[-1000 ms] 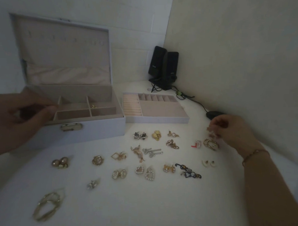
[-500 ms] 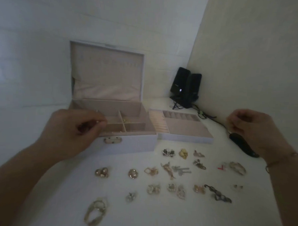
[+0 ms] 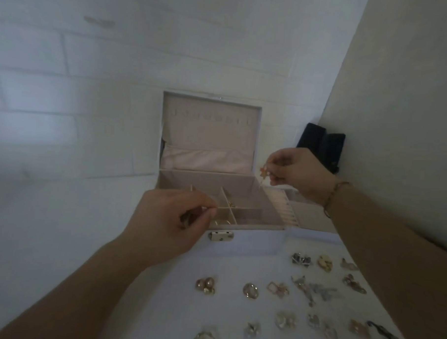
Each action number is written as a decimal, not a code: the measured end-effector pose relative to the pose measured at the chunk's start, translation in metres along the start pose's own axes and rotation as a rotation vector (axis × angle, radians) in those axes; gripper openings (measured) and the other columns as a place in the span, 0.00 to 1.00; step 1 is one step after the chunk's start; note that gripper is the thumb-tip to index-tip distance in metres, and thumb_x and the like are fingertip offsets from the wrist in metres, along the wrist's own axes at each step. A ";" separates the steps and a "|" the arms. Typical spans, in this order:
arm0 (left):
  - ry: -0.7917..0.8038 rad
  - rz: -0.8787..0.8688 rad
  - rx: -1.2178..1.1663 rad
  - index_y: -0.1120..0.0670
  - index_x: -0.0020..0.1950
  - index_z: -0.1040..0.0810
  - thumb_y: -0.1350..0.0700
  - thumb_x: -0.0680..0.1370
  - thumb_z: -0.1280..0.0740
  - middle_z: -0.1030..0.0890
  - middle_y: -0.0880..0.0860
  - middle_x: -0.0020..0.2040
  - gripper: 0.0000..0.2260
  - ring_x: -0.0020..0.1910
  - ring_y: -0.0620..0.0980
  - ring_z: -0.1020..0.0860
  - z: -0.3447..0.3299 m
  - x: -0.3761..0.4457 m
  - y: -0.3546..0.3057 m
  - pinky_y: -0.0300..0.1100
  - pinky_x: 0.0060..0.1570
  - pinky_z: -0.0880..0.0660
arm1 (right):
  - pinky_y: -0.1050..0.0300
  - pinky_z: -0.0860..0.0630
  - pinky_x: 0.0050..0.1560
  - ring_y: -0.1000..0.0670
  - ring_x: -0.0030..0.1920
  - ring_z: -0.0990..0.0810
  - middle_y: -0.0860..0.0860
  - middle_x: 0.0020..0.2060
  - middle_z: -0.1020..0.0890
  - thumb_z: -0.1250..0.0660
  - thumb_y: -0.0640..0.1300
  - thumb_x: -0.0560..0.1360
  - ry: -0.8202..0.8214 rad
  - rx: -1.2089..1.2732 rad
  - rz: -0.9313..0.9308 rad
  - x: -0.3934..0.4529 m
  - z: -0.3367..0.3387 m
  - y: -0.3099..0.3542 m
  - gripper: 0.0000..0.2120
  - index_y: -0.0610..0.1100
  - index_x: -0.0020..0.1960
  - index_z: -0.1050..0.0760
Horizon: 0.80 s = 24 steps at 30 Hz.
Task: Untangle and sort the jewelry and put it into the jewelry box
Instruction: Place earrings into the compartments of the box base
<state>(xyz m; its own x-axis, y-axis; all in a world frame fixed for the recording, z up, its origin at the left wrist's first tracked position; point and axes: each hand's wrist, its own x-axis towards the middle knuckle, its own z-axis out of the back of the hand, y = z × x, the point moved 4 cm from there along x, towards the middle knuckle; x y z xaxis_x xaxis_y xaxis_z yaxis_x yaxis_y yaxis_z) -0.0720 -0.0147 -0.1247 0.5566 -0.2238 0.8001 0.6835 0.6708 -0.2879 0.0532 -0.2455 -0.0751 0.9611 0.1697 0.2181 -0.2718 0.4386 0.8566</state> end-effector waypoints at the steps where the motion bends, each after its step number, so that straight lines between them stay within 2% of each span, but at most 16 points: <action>1: 0.000 -0.006 0.005 0.48 0.43 0.16 0.48 0.75 0.35 0.20 0.41 0.33 0.09 0.30 0.39 0.25 0.000 0.000 0.000 0.38 0.31 0.26 | 0.64 0.20 0.34 0.51 0.32 0.22 0.43 0.34 0.20 0.33 0.32 0.74 0.011 -0.079 0.013 0.002 -0.006 -0.002 0.03 0.33 0.47 0.22; 3: -0.004 -0.012 0.004 0.48 0.44 0.16 0.48 0.75 0.35 0.20 0.42 0.32 0.09 0.30 0.39 0.25 0.000 0.001 0.000 0.36 0.31 0.26 | 0.65 0.23 0.32 0.57 0.30 0.22 0.47 0.32 0.19 0.31 0.34 0.73 0.009 -0.312 0.062 0.006 -0.016 -0.006 0.02 0.38 0.44 0.20; 6: -0.010 -0.003 -0.005 0.48 0.44 0.16 0.49 0.75 0.34 0.21 0.41 0.32 0.08 0.30 0.38 0.26 0.001 0.001 0.000 0.36 0.31 0.27 | 0.64 0.24 0.40 0.55 0.35 0.21 0.47 0.36 0.17 0.28 0.36 0.70 0.013 -0.531 0.101 0.015 -0.027 -0.016 0.03 0.43 0.40 0.19; 9: -0.003 0.006 0.006 0.48 0.44 0.16 0.48 0.75 0.35 0.20 0.42 0.32 0.09 0.30 0.38 0.25 0.001 0.001 -0.001 0.37 0.31 0.26 | 0.74 0.32 0.34 0.59 0.34 0.25 0.48 0.37 0.18 0.28 0.36 0.70 0.017 -0.584 0.076 0.016 -0.031 -0.023 0.02 0.42 0.41 0.19; 14: -0.004 0.011 -0.009 0.48 0.44 0.16 0.48 0.76 0.35 0.20 0.43 0.32 0.09 0.30 0.40 0.24 0.000 0.002 -0.002 0.40 0.30 0.25 | 0.62 0.30 0.42 0.53 0.43 0.24 0.50 0.41 0.21 0.29 0.40 0.71 -0.016 -0.641 0.048 0.017 -0.035 -0.021 0.03 0.43 0.44 0.17; 20: 0.004 0.003 -0.010 0.48 0.43 0.16 0.49 0.76 0.35 0.20 0.43 0.32 0.08 0.29 0.41 0.24 0.000 0.002 -0.002 0.42 0.30 0.25 | 0.64 0.31 0.42 0.54 0.39 0.25 0.48 0.45 0.17 0.31 0.41 0.72 -0.010 -0.692 0.035 0.022 -0.038 -0.024 0.06 0.45 0.46 0.16; 24: -0.002 0.007 -0.013 0.49 0.44 0.16 0.49 0.75 0.34 0.20 0.44 0.31 0.09 0.29 0.41 0.24 0.001 0.001 -0.001 0.42 0.30 0.25 | 0.63 0.29 0.47 0.54 0.44 0.23 0.47 0.50 0.16 0.31 0.41 0.73 0.019 -0.654 0.044 0.019 -0.035 -0.025 0.07 0.44 0.49 0.16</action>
<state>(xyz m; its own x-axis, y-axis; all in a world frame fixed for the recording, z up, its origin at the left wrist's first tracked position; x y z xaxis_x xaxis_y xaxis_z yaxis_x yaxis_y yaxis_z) -0.0726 -0.0151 -0.1235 0.5608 -0.2175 0.7988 0.6855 0.6630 -0.3007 0.0761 -0.2222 -0.1085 0.9488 0.2132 0.2329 -0.2912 0.8761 0.3844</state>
